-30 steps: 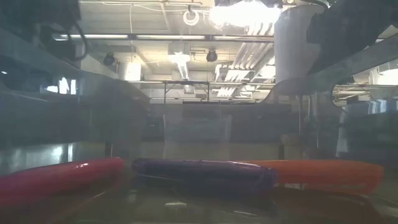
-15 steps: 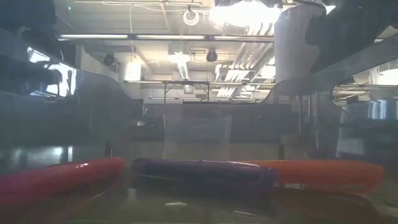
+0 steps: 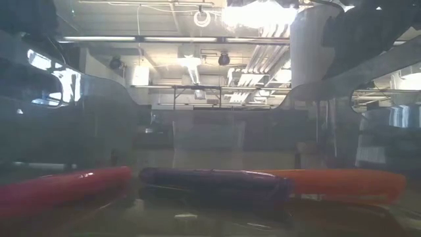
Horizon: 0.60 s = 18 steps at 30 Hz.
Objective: Pick & Place Markers
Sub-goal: Adjust the gray bin
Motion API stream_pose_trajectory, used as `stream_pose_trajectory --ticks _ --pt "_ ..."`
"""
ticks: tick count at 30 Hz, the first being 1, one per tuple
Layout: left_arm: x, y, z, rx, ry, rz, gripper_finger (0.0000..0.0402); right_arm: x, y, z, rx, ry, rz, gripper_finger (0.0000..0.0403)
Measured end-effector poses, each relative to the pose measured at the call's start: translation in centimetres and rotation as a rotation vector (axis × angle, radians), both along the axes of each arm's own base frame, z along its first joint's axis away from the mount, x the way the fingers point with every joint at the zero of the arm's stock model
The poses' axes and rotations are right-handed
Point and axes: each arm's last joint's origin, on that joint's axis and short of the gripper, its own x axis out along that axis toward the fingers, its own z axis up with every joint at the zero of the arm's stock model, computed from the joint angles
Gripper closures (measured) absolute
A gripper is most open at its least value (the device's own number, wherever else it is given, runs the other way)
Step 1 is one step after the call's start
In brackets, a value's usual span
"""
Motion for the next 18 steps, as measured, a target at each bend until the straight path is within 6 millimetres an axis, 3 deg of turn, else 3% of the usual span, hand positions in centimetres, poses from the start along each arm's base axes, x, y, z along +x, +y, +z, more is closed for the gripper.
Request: stream_pose_trajectory --ticks 14,18 --pt "0.08 -0.03 0.03 -0.003 -0.009 0.018 0.0401 0.00 0.00 0.00 0.000 0.001 0.000 0.0401" --pt "0.37 -0.02 0.91 0.017 -0.058 0.033 0.0401 -0.01 0.00 -0.01 0.000 0.001 0.000 0.0402"
